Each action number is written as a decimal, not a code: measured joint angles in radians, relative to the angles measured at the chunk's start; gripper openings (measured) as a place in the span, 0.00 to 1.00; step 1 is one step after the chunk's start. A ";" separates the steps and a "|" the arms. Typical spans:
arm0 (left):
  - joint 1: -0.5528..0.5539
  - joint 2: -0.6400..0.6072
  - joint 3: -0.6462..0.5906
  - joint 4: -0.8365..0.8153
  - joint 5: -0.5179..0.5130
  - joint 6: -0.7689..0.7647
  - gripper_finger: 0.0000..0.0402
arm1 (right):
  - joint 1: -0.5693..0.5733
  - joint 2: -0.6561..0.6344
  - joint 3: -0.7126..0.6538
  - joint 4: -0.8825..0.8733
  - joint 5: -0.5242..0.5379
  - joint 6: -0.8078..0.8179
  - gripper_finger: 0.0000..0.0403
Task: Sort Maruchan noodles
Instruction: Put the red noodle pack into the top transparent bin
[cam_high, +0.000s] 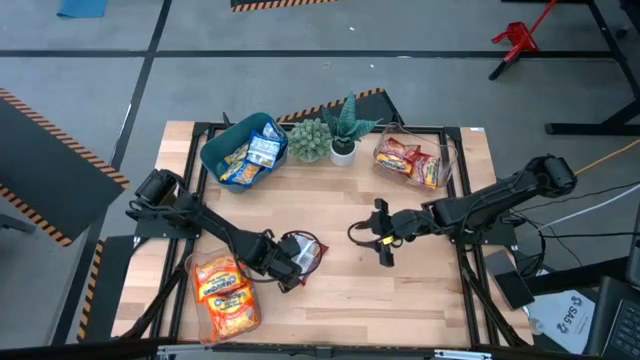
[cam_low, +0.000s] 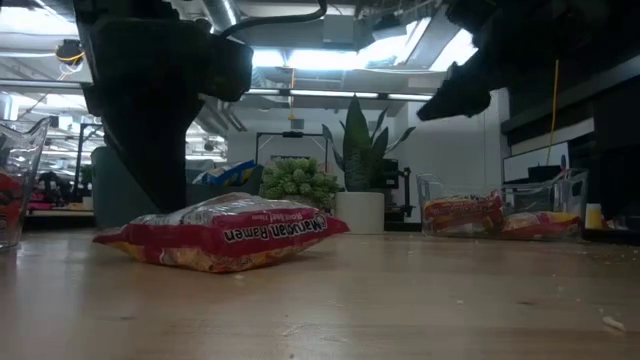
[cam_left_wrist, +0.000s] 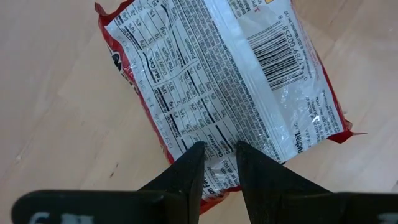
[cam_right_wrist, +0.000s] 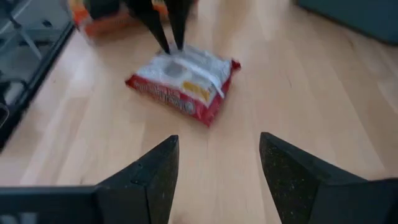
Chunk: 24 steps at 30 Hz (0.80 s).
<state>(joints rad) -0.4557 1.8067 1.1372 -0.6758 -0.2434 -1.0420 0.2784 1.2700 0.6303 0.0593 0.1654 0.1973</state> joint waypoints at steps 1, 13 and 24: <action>-0.002 0.000 0.000 0.000 0.000 0.000 0.22 | 0.000 0.017 0.001 0.027 0.000 0.000 0.51; -0.011 -0.102 0.037 -0.061 -0.071 0.023 0.22 | -0.003 0.182 0.001 0.144 0.027 -0.001 0.51; -0.067 -0.096 -0.029 -0.050 -0.111 -0.091 0.22 | -0.003 0.182 0.000 0.170 0.034 -0.001 0.51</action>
<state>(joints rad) -0.5231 1.7111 1.1080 -0.7260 -0.3541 -1.1331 0.2752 1.4521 0.6304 0.2290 0.1997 0.1959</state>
